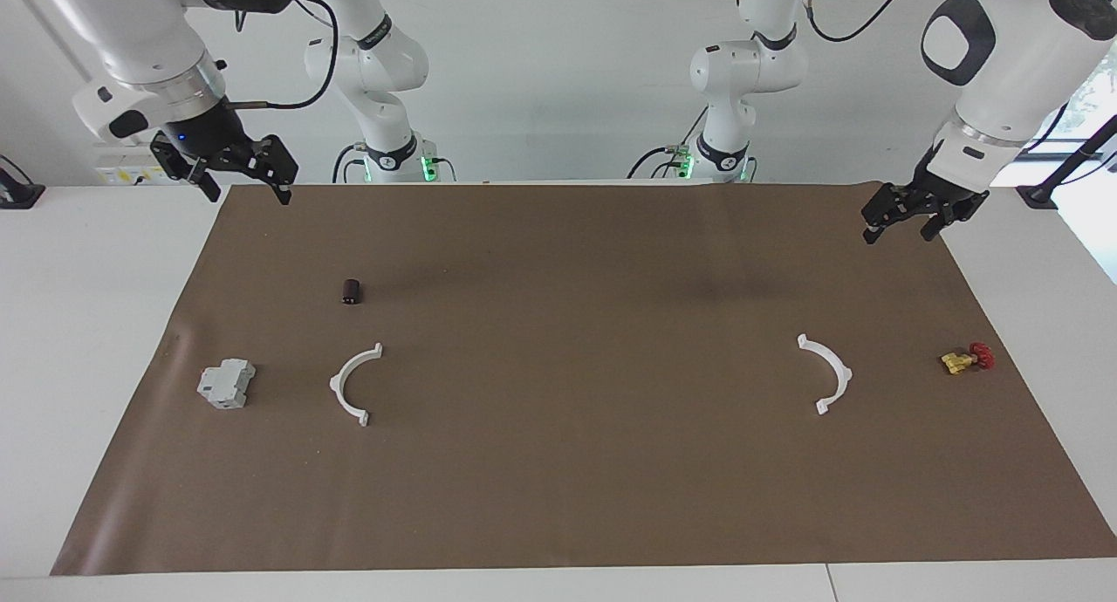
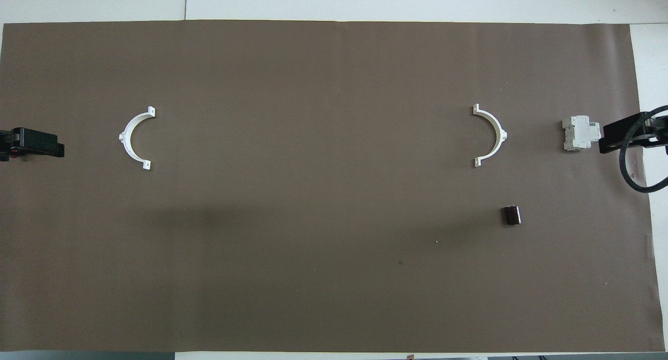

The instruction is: Assemble drain pipe with both arms

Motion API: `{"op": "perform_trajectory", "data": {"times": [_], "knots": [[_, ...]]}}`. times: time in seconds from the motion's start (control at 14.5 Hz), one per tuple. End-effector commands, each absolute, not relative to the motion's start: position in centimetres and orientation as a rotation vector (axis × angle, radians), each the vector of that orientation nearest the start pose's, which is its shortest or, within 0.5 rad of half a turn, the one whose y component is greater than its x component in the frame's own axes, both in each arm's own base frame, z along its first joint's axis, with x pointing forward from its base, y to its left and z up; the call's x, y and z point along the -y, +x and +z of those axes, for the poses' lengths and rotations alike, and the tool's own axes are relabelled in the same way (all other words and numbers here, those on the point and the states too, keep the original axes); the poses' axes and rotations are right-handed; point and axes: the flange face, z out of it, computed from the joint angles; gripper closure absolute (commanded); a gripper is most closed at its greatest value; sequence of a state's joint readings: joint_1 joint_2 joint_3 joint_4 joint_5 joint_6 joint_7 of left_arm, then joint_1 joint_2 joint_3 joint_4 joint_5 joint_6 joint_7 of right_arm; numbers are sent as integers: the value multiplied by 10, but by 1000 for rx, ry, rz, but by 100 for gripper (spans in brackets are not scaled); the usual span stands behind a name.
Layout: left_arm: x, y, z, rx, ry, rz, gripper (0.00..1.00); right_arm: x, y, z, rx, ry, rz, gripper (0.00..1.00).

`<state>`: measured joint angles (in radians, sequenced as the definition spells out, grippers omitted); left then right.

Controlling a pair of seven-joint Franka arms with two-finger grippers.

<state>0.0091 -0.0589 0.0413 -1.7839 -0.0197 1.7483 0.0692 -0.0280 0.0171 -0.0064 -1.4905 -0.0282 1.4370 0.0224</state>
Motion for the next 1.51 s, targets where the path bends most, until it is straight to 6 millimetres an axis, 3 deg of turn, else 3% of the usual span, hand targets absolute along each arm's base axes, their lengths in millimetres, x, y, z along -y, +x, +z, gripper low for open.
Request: {"op": "perform_trajectory", "data": {"times": [0.0,0.62,0.76,0.89,1.03,1.17,1.44], "knots": [[-28,540,574,-25,-3150,-59,0,29,545,638,-61,-3147,97,0],[-26,541,575,-29,-3149,-66,0,33,543,636,-83,-3146,104,0],[-27,541,575,-27,-3149,-64,0,32,538,628,-69,-3144,128,0],[-27,541,575,-27,-3149,-64,0,27,535,617,54,-3144,97,0],[-25,540,575,-32,-3150,-56,0,23,535,594,80,-3143,-2,0],[-25,539,574,-32,-3150,-44,0,-4,537,557,155,-3131,-113,0],[-17,541,572,-65,-3149,-59,0,-36,586,467,190,-3087,-143,0]]}}
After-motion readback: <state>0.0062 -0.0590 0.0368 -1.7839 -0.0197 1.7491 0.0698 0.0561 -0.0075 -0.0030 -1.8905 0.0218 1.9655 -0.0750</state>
